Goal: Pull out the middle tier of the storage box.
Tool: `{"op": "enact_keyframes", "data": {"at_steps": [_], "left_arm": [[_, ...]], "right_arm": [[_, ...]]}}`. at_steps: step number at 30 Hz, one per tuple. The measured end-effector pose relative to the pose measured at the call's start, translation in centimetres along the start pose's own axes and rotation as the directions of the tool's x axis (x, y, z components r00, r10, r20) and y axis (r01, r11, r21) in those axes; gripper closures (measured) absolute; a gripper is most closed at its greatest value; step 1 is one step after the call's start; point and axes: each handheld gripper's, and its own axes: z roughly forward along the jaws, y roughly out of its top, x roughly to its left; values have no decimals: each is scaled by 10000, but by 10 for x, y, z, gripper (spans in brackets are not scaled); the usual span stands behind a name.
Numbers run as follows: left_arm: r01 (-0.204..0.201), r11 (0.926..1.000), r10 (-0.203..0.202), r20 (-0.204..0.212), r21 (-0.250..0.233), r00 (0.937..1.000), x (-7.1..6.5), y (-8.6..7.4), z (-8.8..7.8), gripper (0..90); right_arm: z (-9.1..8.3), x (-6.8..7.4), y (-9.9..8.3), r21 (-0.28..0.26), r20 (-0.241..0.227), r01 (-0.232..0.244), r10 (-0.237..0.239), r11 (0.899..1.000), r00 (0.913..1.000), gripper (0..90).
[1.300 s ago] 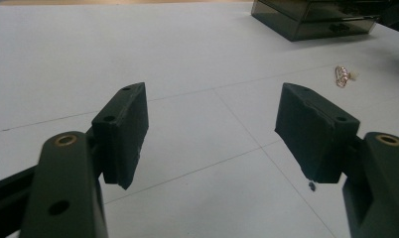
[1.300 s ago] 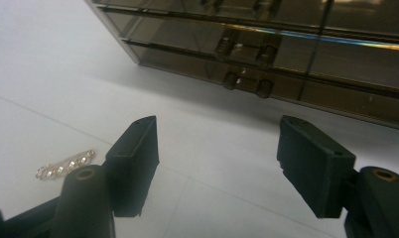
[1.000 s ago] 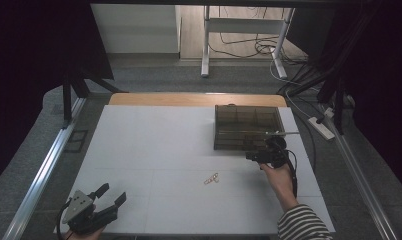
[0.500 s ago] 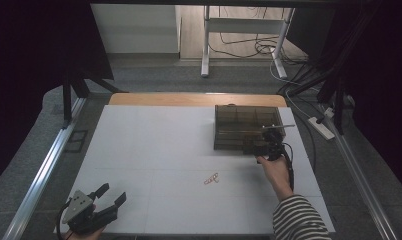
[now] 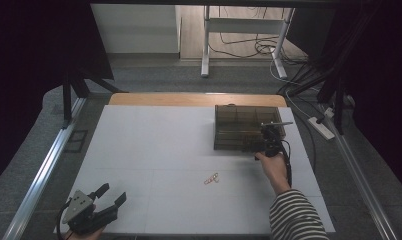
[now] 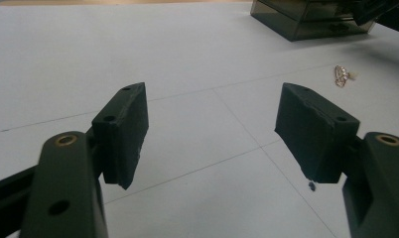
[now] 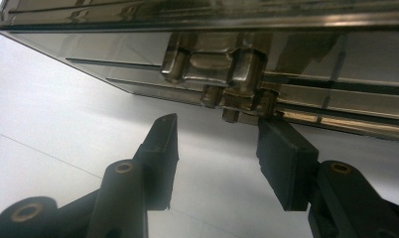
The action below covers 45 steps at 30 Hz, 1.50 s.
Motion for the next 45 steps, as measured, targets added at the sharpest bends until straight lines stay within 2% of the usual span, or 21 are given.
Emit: {"op": "enact_keyframes", "data": {"at_steps": [1, 4, 10, 20, 29, 40, 45], "left_arm": [[-8, 10000, 8, 3, 10, 10000, 0, 0, 0, 295], [-17, 10000, 17, 4, 12, 10000, 0, 0, 0, 295], [-24, 10000, 24, 9, 22, 10000, 0, 0, 0, 295], [-20, 10000, 20, 16, 30, 10000, 0, 0, 0, 295], [-206, 9998, 207, -77, 73, 9998, -2, 0, 1, 295], [-210, 9997, 211, -83, 83, 9997, -2, 0, 1, 295], [-216, 9997, 217, -80, 97, 9997, -2, 0, 1, 295]], "right_arm": [[0, -1, 1, 75, -7, -72, 72, 9999, 10000, 507], [0, -4, 3, -3, -254, -849, 849, 9964, 9961, 498], [1, -10, 5, 50, -395, -1306, 1307, 9914, 9906, 517], [5, -12, 9, 291, -443, -1526, 1538, 9879, 9871, 589], [7, -15, 12, 493, -591, -1689, 1717, 9844, 9834, 588], [8, -19, 14, 687, -935, -1948, 2008, 9784, 9752, 606], [8, -19, 13, 647, -895, -1812, 1865, 9813, 9784, 608]]}}
